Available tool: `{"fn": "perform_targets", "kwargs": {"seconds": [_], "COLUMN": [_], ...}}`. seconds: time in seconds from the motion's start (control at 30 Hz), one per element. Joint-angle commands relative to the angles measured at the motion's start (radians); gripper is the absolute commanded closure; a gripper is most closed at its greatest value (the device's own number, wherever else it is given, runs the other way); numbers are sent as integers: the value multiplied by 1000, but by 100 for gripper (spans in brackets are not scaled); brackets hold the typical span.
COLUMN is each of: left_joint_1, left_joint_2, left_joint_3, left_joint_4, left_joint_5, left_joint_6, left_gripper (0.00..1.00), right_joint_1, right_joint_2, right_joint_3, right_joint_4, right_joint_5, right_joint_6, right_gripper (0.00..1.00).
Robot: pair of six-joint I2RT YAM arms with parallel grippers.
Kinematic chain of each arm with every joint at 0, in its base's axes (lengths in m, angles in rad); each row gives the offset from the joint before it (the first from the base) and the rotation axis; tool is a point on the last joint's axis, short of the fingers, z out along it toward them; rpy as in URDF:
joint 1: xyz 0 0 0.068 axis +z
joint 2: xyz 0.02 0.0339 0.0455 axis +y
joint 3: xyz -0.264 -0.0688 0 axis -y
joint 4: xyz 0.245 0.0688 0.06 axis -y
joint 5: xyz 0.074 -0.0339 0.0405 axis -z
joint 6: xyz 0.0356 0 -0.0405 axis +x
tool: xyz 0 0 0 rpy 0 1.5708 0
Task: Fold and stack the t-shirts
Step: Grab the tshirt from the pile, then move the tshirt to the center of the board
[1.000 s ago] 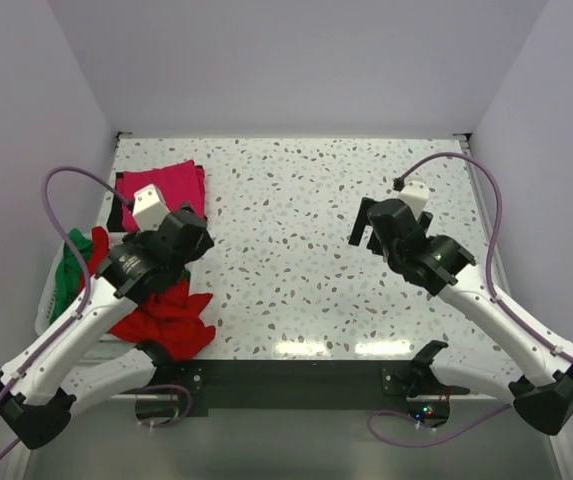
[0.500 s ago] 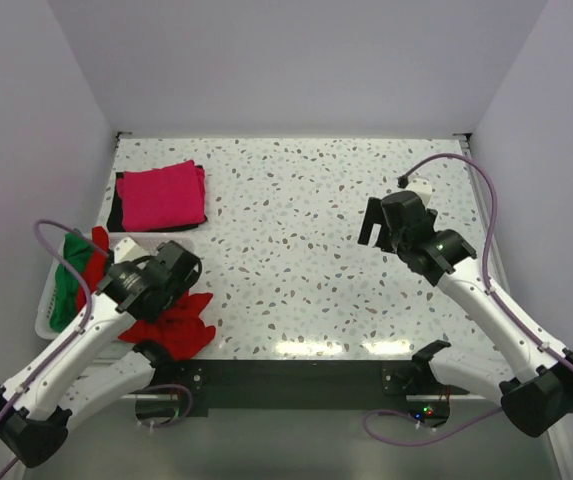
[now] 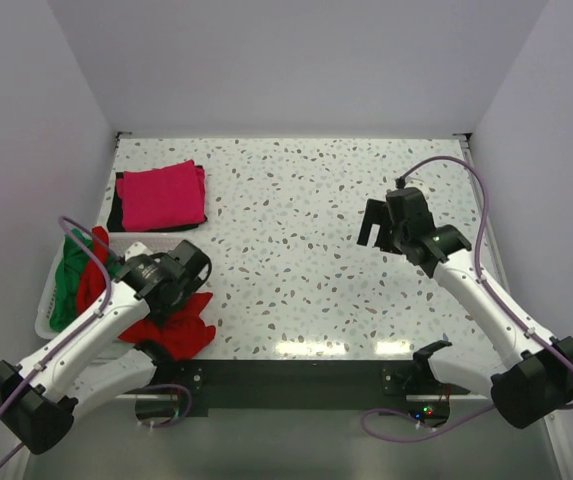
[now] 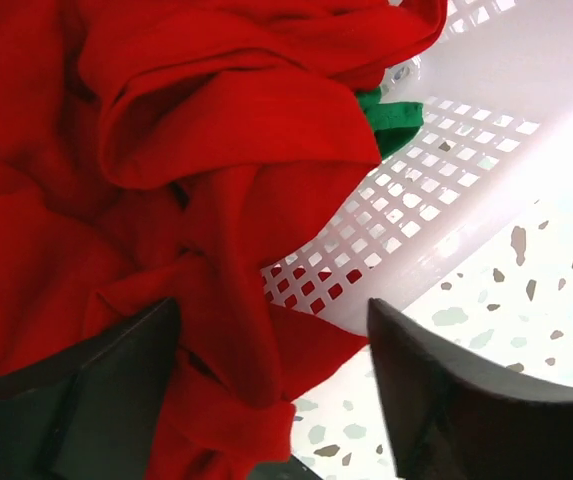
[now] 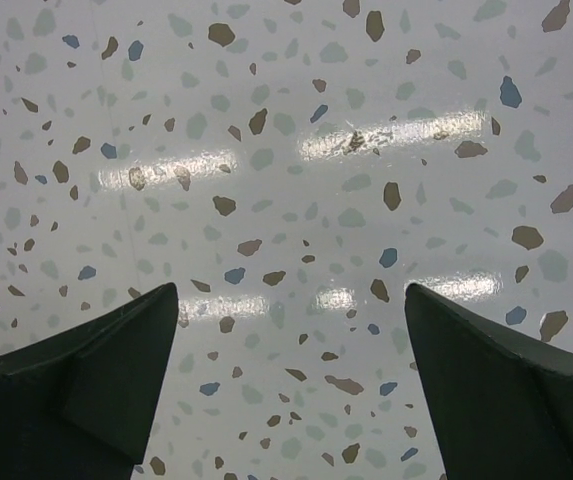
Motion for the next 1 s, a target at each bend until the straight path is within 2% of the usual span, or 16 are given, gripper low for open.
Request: {"fn": "perform_targets", "kwargs": {"seconds": [0.0,0.03,0.1,0.13,0.2,0.23,0.27,0.5,0.53,0.57,0.7,0.77,0.8,0.87,0.93,0.97], "left_joint_1": [5,5,5,5,5,5,5,5,5,5,5,5,5,5,5,5], "left_joint_2": [-58,-85,-110,-131,-148,-160,-167,-119,-78,-53,114,158,203,253,344,375], "left_joint_3": [-16,-24,-33,-42,-47,-43,-36,209,279,316,502,594,621,721,861,913], "left_joint_4": [-14,-12,-14,-12,-12,-12,-11,236,284,377,548,702,756,877,934,948], "left_joint_5": [-5,-5,-1,2,5,4,-2,-162,-172,-180,-140,-29,23,193,310,423], "left_joint_6": [-34,-46,-57,-66,-69,-77,-81,154,264,321,594,711,824,911,994,1012], "left_gripper": [23,39,57,69,81,95,100,100,100,100,100,100,100,100,100,100], "right_joint_1": [-10,-9,-10,-12,-12,-15,-16,-27,-30,-35,-41,-44,-47,-53,-56,-56], "right_joint_2": [10,12,19,21,25,27,28,28,28,28,24,25,27,36,42,50], "right_joint_3": [-5,-5,-6,-6,-6,-6,-8,12,15,20,36,46,50,73,99,124], "right_joint_4": [48,51,53,55,55,55,58,41,38,35,42,47,45,41,19,13], "right_joint_5": [-32,-34,-37,-37,-38,-40,-38,-26,-21,-20,0,25,35,55,64,72], "right_joint_6": [-20,-19,-20,-22,-19,-20,-22,-23,-22,-20,-20,-13,-8,7,26,30], "right_gripper": [1,1,1,1,1,1,1,1,1,1,1,1,1,1,1,1]}}
